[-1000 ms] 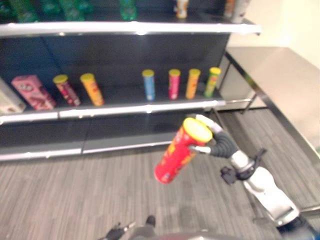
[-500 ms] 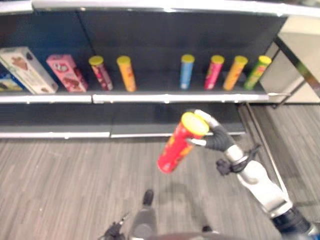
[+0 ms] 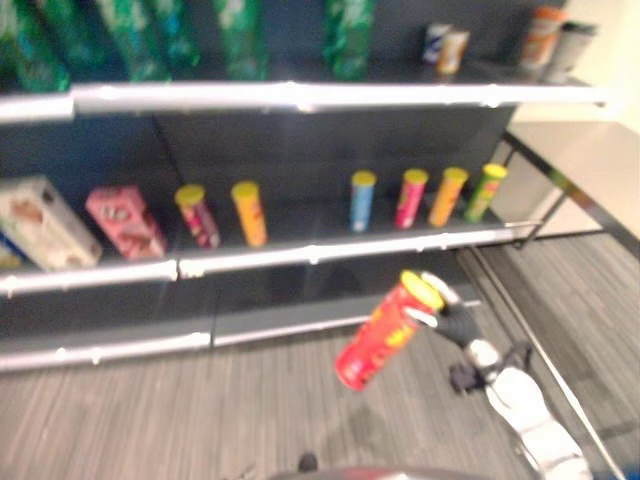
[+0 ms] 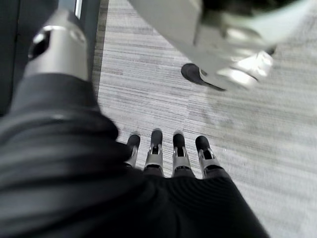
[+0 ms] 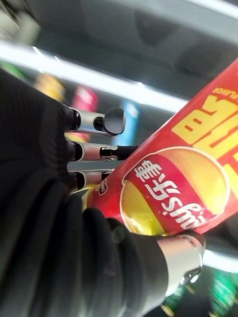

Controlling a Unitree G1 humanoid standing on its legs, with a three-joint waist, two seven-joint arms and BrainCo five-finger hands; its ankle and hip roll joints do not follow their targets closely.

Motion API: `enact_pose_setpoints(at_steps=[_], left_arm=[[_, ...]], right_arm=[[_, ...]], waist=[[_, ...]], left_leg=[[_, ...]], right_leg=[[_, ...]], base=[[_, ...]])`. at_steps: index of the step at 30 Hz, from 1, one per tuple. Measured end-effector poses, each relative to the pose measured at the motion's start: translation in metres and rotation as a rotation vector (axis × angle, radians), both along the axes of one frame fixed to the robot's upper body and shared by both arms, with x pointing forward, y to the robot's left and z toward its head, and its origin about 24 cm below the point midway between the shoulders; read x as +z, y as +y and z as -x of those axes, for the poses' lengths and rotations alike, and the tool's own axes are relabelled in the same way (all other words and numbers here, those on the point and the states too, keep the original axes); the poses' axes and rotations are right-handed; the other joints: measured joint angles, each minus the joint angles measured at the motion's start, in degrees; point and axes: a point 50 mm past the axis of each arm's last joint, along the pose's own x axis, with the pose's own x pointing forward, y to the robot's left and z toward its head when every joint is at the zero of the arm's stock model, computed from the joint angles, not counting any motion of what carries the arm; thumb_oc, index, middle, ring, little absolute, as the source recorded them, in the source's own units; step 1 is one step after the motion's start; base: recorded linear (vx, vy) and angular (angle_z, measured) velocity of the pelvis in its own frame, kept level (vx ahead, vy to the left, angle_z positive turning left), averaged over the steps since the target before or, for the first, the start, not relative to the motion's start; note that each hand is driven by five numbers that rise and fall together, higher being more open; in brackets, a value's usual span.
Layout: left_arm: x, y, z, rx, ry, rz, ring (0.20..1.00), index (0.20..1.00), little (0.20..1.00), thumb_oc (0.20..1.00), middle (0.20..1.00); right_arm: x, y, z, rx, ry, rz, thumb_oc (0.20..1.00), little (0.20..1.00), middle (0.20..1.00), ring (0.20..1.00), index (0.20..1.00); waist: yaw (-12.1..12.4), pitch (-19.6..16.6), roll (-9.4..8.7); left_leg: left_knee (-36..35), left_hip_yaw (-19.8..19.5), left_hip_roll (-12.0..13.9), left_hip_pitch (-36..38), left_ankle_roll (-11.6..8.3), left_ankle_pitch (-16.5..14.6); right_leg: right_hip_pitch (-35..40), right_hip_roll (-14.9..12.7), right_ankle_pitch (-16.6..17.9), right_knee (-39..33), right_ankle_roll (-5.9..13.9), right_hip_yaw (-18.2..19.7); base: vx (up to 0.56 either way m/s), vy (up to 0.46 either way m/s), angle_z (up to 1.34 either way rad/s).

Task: Put the goods on the table back onto the shelves and tidy them up.

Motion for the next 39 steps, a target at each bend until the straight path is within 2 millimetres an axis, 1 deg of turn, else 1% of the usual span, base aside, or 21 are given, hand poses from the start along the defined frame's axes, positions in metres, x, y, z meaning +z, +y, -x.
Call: enact_pose_setpoints(at_steps=[4, 10, 12, 15, 16, 17, 22, 24, 25, 26, 27, 28, 29, 30, 31, 32, 33, 34, 36, 38, 39], left_arm=[[-0.002, -0.011, 0.012, 0.028, 0.021, 0.028, 1.000, 1.000, 1.000, 1.000, 1.000], [-0.002, -0.009, 0.012, 0.060, 0.020, 0.018, 1.000, 1.000, 1.000, 1.000, 1.000], [-0.001, -0.006, 0.006, 0.079, -0.003, 0.009, 1.000, 1.000, 1.000, 1.000, 1.000], [0.001, 0.005, -0.011, 0.254, -0.068, -0.006, 1.000, 1.000, 1.000, 1.000, 1.000], [0.000, 0.004, -0.008, 0.311, -0.063, -0.001, 1.000, 1.000, 1.000, 1.000, 1.000], [-0.001, 0.000, -0.005, 0.377, -0.054, 0.007, 1.000, 1.000, 1.000, 1.000, 1.000], [-0.004, -0.010, -0.015, 0.472, -0.063, 0.036, 1.000, 1.000, 1.000, 1.000, 1.000], [-0.005, -0.020, -0.020, 0.494, -0.069, 0.060, 1.000, 1.000, 1.000, 1.000, 1.000], [-0.006, -0.026, -0.019, 0.541, -0.063, 0.073, 1.000, 1.000, 1.000, 1.000, 1.000], [-0.007, -0.031, -0.020, 0.556, -0.067, 0.081, 1.000, 1.000, 1.000, 1.000, 1.000], [-0.005, -0.026, -0.026, 0.551, -0.099, 0.071, 1.000, 1.000, 1.000, 1.000, 1.000], [-0.002, -0.009, -0.026, 0.545, -0.118, 0.027, 1.000, 1.000, 1.000, 1.000, 1.000], [0.000, 0.002, -0.025, 0.541, -0.111, 0.000, 1.000, 1.000, 1.000, 1.000, 1.000], [0.001, 0.009, -0.025, 0.548, -0.104, -0.016, 1.000, 1.000, 1.000, 1.000, 1.000], [0.001, 0.009, -0.024, 0.547, -0.092, -0.021, 1.000, 1.000, 1.000, 1.000, 1.000], [0.001, 0.008, -0.035, 0.510, -0.103, -0.021, 1.000, 1.000, 1.000, 1.000, 1.000], [0.001, 0.006, -0.040, 0.475, -0.119, -0.020, 1.000, 1.000, 1.000, 1.000, 1.000], [0.003, 0.003, -0.056, 0.334, -0.148, -0.026, 1.000, 1.000, 1.000, 1.000, 1.000], [0.004, 0.004, -0.057, 0.225, -0.139, -0.044, 1.000, 1.000, 1.000, 1.000, 1.000], [0.006, 0.015, -0.055, 0.138, -0.110, -0.084, 1.000, 1.000, 1.000, 1.000, 1.000], [0.005, 0.016, -0.047, 0.131, -0.089, -0.090, 1.000, 1.000, 1.000, 1.000, 1.000]], right_arm=[[-0.009, -0.005, 0.010, 0.002, 0.051, 0.055, 0.200, 0.200, 0.200, 0.200, 0.200], [-0.009, -0.006, 0.009, -0.024, 0.024, 0.111, 0.200, 0.200, 0.200, 0.200, 0.200], [-0.009, -0.006, 0.008, -0.036, 0.013, 0.132, 0.200, 0.200, 0.200, 0.200, 0.200], [-0.015, -0.013, -0.001, -0.073, 0.012, 0.201, 0.200, 0.200, 0.200, 0.200, 0.200], [-0.015, -0.015, -0.001, -0.085, 0.016, 0.216, 0.200, 0.200, 0.200, 0.200, 0.200], [-0.012, -0.018, -0.003, -0.105, -0.006, 0.239, 0.200, 0.200, 0.200, 0.200, 0.200], [-0.001, -0.018, -0.015, -0.151, -0.083, 0.270, 0.200, 0.200, 0.200, 0.200, 0.200], [0.001, -0.021, -0.017, -0.154, -0.091, 0.293, 0.200, 0.200, 0.200, 0.200, 0.200], [0.002, -0.021, -0.019, -0.160, -0.098, 0.301, 0.200, 0.200, 0.200, 0.200, 0.200], [0.003, -0.021, -0.020, -0.162, -0.105, 0.304, 0.200, 0.200, 0.200, 0.200, 0.200], [0.001, -0.019, -0.018, -0.161, -0.097, 0.297, 0.200, 0.200, 0.200, 0.200, 0.200], [-0.003, -0.012, -0.016, -0.158, -0.085, 0.265, 0.200, 0.200, 0.200, 0.200, 0.200], [-0.003, -0.003, -0.017, -0.150, -0.091, 0.239, 0.200, 0.200, 0.200, 0.200, 0.200], [-0.003, 0.004, -0.019, -0.140, -0.097, 0.219, 0.200, 0.200, 0.200, 0.200, 0.200], [-0.002, 0.006, -0.018, -0.138, -0.099, 0.212, 0.200, 0.200, 0.200, 0.200, 0.200], [-0.004, 0.006, -0.013, -0.127, -0.088, 0.225, 0.200, 0.200, 0.200, 0.200, 0.200], [-0.005, 0.006, -0.013, -0.119, -0.088, 0.241, 0.200, 0.200, 0.200, 0.200, 0.200], [-0.005, 0.005, -0.013, -0.099, -0.094, 0.283, 0.200, 0.200, 0.200, 0.200, 0.200], [-0.004, 0.010, -0.014, -0.079, -0.102, 0.302, 0.200, 0.200, 0.200, 0.200, 0.200], [-0.005, 0.021, -0.019, -0.049, -0.108, 0.286, 0.200, 0.200, 0.200, 0.200, 0.200], [-0.004, 0.027, -0.021, -0.037, -0.116, 0.276, 0.200, 0.200, 0.200, 0.200, 0.200]], waist=[[-0.62, -0.51, 1.34], [-0.58, -0.65, 0.93], [-0.35, 0.00, 0.44], [2.42, 4.53, -3.09], [2.99, 4.57, -2.99], [3.56, 4.48, -2.86], [3.62, 5.14, -0.27], [4.72, 5.63, 1.61], [5.36, 5.60, 2.96], [6.59, 6.02, 4.49], [6.85, 6.87, 4.58], [7.38, 6.77, 1.30], [8.20, 6.64, -1.78], [8.38, 6.31, -3.31], [8.41, 6.32, -3.03], [8.11, 5.81, -3.52], [7.86, 5.83, -3.34], [7.69, 5.49, -3.00], [7.37, 4.90, -2.69], [7.37, 3.30, -3.54], [7.49, 3.04, -3.16]], left_leg=[[0.02, -0.04, 2.01, 0.92, -1.83, 0.11], [0.40, -0.98, 4.00, 1.16, -2.95, 0.42], [6.63, -1.54, 4.04, -2.27, -4.47, -0.30], [29.81, -5.45, 2.27, -14.12, -7.27, -0.05], [30.51, -6.11, 2.14, -14.61, -7.00, -1.20], [27.53, -6.15, 2.39, -14.55, -5.69, -3.12], [9.71, -7.65, 4.03, -14.49, -7.29, -4.35], [7.63, -7.87, 5.27, -13.35, -8.17, -7.48], [7.88, -6.80, 4.84, -12.47, -8.41, -7.43], [8.29, -5.55, 5.07, -12.18, -7.78, -6.84], [9.87, -5.34, 4.87, -12.18, -7.51, -6.77], [12.38, -2.28, 2.84, -12.44, -6.35, -6.53], [14.92, 0.04, 0.84, -13.49, -5.24, -6.20], [17.59, 1.17, 0.16, -14.92, -2.95, -5.26], [20.76, 1.48, -0.03, -17.08, -1.83, -6.02], [21.73, 2.91, -0.47, -18.23, -0.38, -7.34], [21.43, 3.33, -0.51, -18.08, -0.02, -7.16], [21.18, 3.44, -1.11, -18.11, 0.31, -7.34], [17.52, 5.31, -0.99, -15.55, 1.01, -6.05], [15.67, 7.49, -2.06, -13.06, 2.24, -6.90], [14.14, 8.50, -1.66, -11.96, 3.19, -6.38]], right_leg=[[0.74, 2.27, -0.04, 0.00, -1.59, 0.05], [1.19, 4.48, -0.29, 0.03, -3.03, -0.04], [0.00, 4.90, -1.38, 2.16, -4.55, -0.22], [-2.59, 4.19, -4.45, 9.73, -8.00, 0.71], [-2.68, 4.29, -4.53, 9.58, -8.47, 0.85], [-2.61, 4.23, -4.57, 9.49, -8.64, 1.07], [-3.88, 2.92, -4.63, 7.27, -9.43, 2.12], [-3.45, 2.21, -5.26, 5.85, -8.40, 4.72], [-1.46, 0.49, -5.87, 2.01, -7.77, 7.08], [-1.21, 1.16, -6.58, 5.14, -4.17, 6.87], [-1.36, 1.82, -8.20, 10.83, -2.62, 6.18], [-0.44, -0.13, -7.46, 13.53, -5.57, 6.94], [0.35, -3.12, -10.33, 11.60, -5.91, 7.45], [0.73, -4.18, -12.24, 9.78, -6.41, 7.40], [1.13, -4.33, -12.51, 8.58, -7.24, 7.44], [0.54, -5.17, -11.27, 9.13, -9.37, 7.25], [-0.68, -5.21, -10.00, 11.03, -7.93, 7.41], [-3.45, -5.58, -6.97, 14.95, -5.44, 6.94], [-4.83, -5.91, -7.07, 19.13, -2.99, 7.59], [-7.95, -7.46, -2.51, 23.22, -2.96, 6.05], [-8.25, -7.86, -2.44, 24.27, -3.36, 3.86]], base=[[0.05, -0.019, -0.05], [-0.04, -0.052, 0.04], [-0.12, -0.065, 0.06], [0.09, 0.044, -0.02], [0.21, 0.103, -0.20], [0.23, 0.143, -0.13], [0.28, 0.186, -0.05], [0.34, 0.283, -0.35], [0.34, 0.379, -0.67], [0.33, 0.434, -0.59], [0.35, 0.471, -0.45], [0.38, 0.469, -0.49], [0.40, 0.455, -0.69], [0.36, 0.449, -0.60], [0.32, 0.424, -0.32], [0.29, 0.437, -0.06], [0.25, 0.380, -0.14], [0.21, 0.396, -0.23], [0.16, 0.315, -0.19], [0.13, 0.238, -0.65], [0.15, 0.228, -0.93]])
